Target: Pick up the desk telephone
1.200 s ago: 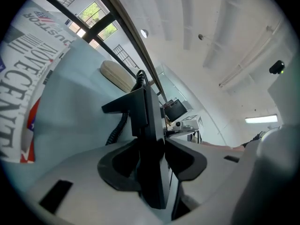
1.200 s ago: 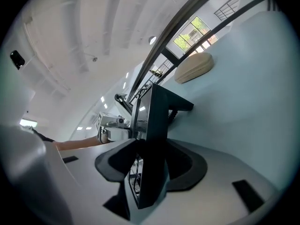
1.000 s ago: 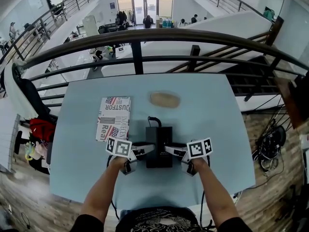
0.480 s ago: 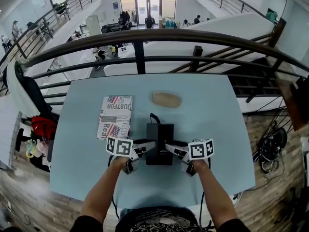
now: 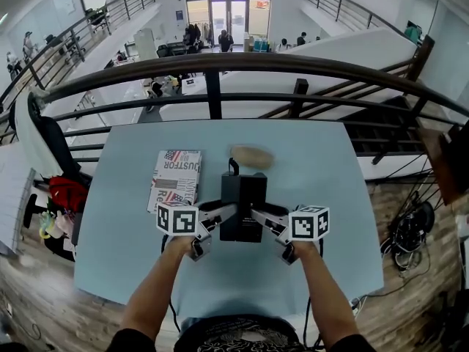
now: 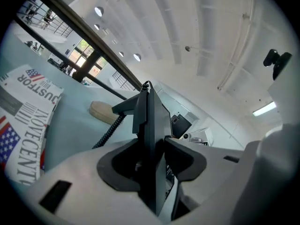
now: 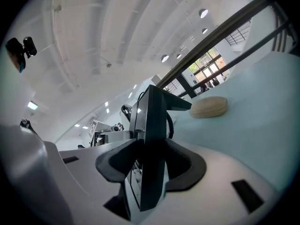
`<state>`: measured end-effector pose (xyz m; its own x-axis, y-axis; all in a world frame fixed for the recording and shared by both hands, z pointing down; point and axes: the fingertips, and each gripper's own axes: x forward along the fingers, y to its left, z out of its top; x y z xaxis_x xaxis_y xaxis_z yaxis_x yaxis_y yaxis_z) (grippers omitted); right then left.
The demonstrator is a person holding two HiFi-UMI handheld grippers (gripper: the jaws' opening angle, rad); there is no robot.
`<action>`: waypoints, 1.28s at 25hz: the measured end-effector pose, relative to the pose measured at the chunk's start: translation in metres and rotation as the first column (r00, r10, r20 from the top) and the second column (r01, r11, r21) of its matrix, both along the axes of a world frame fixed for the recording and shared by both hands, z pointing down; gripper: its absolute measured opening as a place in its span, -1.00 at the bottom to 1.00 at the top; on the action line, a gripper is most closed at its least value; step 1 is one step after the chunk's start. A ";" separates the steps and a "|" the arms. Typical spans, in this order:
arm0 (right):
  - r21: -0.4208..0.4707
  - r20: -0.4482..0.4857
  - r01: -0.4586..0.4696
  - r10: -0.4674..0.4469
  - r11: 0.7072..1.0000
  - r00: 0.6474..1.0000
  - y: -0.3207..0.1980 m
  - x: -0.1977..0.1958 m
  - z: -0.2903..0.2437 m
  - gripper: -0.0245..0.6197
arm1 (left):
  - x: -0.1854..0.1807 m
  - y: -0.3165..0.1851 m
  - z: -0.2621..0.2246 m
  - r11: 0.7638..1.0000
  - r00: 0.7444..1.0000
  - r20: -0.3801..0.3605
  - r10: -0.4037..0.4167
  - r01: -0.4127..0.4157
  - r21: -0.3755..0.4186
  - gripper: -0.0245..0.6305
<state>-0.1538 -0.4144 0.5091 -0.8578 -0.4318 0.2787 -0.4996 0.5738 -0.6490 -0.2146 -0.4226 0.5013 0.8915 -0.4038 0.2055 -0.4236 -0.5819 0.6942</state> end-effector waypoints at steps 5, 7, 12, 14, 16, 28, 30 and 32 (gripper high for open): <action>0.087 -0.003 -0.008 0.009 0.996 1.000 -0.006 0.008 -0.038 -0.35 | 0.008 -0.005 -0.039 0.995 1.000 -0.010 -0.021 0.022 0.094 -0.41; 0.124 -0.006 -0.011 0.012 0.992 1.000 -0.008 0.011 -0.055 -0.35 | 0.012 -0.006 -0.057 0.991 0.999 -0.023 -0.034 0.037 0.127 -0.41; 0.206 -0.009 -0.005 0.007 0.979 1.000 -0.006 0.013 -0.091 -0.35 | 0.013 -0.003 -0.093 0.976 0.997 -0.044 -0.065 0.073 0.204 -0.41; 0.235 -0.012 -0.003 0.006 0.972 1.000 -0.004 0.013 -0.104 -0.35 | 0.013 -0.001 -0.106 0.970 0.996 -0.049 -0.074 0.084 0.230 -0.41; 0.261 -0.012 -0.003 0.006 0.965 1.000 -0.002 0.015 -0.117 -0.35 | 0.015 0.002 -0.119 0.962 0.995 -0.059 -0.084 0.097 0.256 -0.41; 0.405 -0.001 -0.006 0.007 0.914 1.000 0.011 0.019 -0.176 -0.34 | 0.018 0.017 -0.179 0.913 0.989 -0.097 -0.115 0.144 0.382 -0.41; 0.409 0.002 -0.005 0.004 0.912 1.000 0.012 0.019 -0.178 -0.34 | 0.018 0.018 -0.180 0.910 0.989 -0.093 -0.115 0.143 0.388 -0.41; 0.411 -0.001 -0.004 0.005 0.912 1.000 0.012 0.019 -0.178 -0.34 | 0.018 0.018 -0.181 0.910 0.989 -0.093 -0.117 0.144 0.388 -0.41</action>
